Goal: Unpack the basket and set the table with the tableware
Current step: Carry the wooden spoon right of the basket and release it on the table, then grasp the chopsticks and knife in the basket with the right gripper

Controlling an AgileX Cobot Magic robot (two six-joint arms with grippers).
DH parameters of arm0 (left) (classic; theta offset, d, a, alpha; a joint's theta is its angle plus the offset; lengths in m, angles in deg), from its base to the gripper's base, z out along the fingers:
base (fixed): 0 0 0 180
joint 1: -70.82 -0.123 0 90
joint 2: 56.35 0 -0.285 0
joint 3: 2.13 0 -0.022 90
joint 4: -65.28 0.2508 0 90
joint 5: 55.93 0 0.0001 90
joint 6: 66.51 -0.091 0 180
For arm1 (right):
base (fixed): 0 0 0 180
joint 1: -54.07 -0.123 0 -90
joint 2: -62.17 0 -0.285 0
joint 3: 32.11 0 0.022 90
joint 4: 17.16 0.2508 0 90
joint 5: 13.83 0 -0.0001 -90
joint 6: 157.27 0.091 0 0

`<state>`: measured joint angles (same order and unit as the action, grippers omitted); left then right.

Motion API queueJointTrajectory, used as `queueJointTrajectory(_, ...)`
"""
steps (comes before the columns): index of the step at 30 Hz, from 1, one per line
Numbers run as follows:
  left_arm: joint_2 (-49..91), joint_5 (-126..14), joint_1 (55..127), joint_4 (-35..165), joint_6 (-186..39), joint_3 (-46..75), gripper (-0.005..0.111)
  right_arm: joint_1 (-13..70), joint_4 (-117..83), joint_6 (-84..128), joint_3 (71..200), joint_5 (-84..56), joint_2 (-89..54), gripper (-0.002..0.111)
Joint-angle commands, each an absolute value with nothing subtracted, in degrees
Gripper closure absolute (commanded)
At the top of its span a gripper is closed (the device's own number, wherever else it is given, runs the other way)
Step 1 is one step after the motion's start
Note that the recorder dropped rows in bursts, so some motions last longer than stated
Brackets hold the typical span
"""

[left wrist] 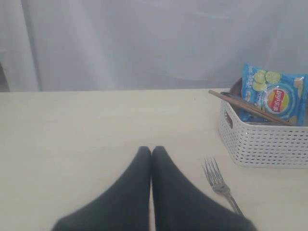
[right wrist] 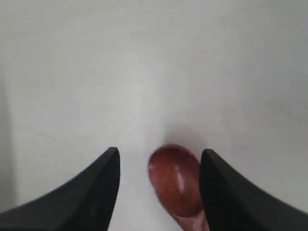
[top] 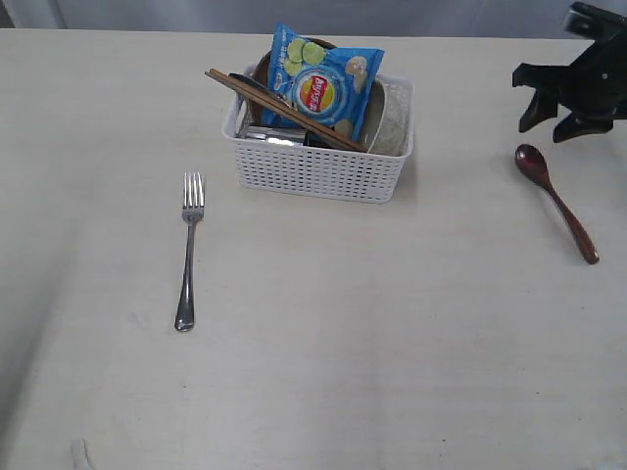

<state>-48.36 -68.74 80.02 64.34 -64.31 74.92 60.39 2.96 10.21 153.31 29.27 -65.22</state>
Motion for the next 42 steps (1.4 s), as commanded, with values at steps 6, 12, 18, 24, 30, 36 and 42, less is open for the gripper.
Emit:
queueJointTrajectory(6,-48.6,-68.1,80.1,64.2,-64.3,75.1,0.107,53.1,28.7,-20.7,164.2,40.1,-58.1,0.072)
queueJointTrajectory(12,-48.6,-68.1,80.1,64.2,-64.3,75.1,0.107,40.6,31.0,-34.8,167.3,42.0,-57.4,0.071)
queueJointTrajectory(18,-48.6,-68.1,80.1,64.2,-64.3,75.1,0.107,29.5,22.2,-35.6,170.5,37.0,-60.1,0.071)
queueJointTrajectory(24,-48.6,-68.1,80.1,64.2,-64.3,75.1,0.107,23.4,18.8,-31.0,174.9,32.0,-63.9,0.061)
queueJointTrajectory(30,-48.6,-68.1,80.1,64.2,-64.3,75.1,0.107,22.5,17.9,-28.7,181.5,33.3,-69.9,0.051)
queueJointTrajectory(36,-48.6,-68.1,80.1,64.2,-64.3,75.1,0.107,22.5,7.4,-26.9,183.2,36.2,-73.4,0.051)
queueJointTrajectory(42,-48.6,-68.1,80.1,64.2,-64.3,75.1,0.107,22.5,3.3,-23.3,183.2,36.5,-75.3,0.051)
